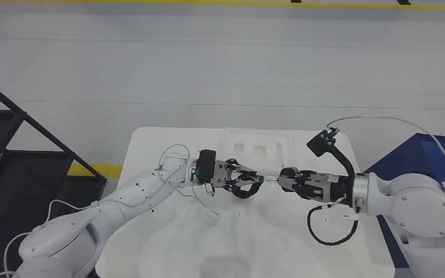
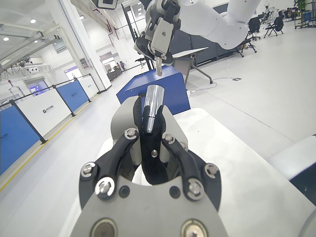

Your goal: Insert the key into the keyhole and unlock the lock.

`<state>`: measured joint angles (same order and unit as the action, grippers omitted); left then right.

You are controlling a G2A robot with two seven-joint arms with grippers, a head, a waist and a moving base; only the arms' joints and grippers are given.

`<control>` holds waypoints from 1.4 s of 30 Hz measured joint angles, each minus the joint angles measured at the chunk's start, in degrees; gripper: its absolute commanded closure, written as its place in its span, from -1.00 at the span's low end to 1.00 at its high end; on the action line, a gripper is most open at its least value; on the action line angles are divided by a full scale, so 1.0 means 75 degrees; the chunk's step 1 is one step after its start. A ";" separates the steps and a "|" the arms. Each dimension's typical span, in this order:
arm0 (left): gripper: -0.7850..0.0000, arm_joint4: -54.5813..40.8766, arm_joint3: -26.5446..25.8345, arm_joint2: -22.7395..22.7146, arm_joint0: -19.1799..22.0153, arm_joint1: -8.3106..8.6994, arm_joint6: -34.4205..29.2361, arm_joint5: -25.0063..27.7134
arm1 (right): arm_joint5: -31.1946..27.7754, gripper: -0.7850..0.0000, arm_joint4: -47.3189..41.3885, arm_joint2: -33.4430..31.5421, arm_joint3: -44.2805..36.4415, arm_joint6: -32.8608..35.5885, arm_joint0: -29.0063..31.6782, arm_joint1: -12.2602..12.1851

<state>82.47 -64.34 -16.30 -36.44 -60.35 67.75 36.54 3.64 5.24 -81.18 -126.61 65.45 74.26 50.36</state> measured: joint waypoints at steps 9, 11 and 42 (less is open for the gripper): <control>1.00 -0.0263 0.0119 0.0412 0.0153 0.0006 0.0223 -0.0223 | 0.0140 1.00 0.0307 0.0075 -0.0110 -0.0010 0.0046 -0.0031; 1.00 -0.0261 0.0160 0.0481 0.0204 0.0008 0.0234 -0.0234 | 0.0180 1.00 0.0362 0.0128 -0.0129 -0.0028 0.0036 -0.0033; 1.00 0.0033 0.0545 0.0167 0.0142 -0.0112 0.0362 -0.0363 | 0.0610 1.00 0.0908 0.0514 -0.0255 -0.0344 -0.0035 -0.0029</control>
<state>82.71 -60.26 -15.05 -35.38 -61.19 70.47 33.81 8.22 12.04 -77.33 -128.52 62.88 73.99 50.15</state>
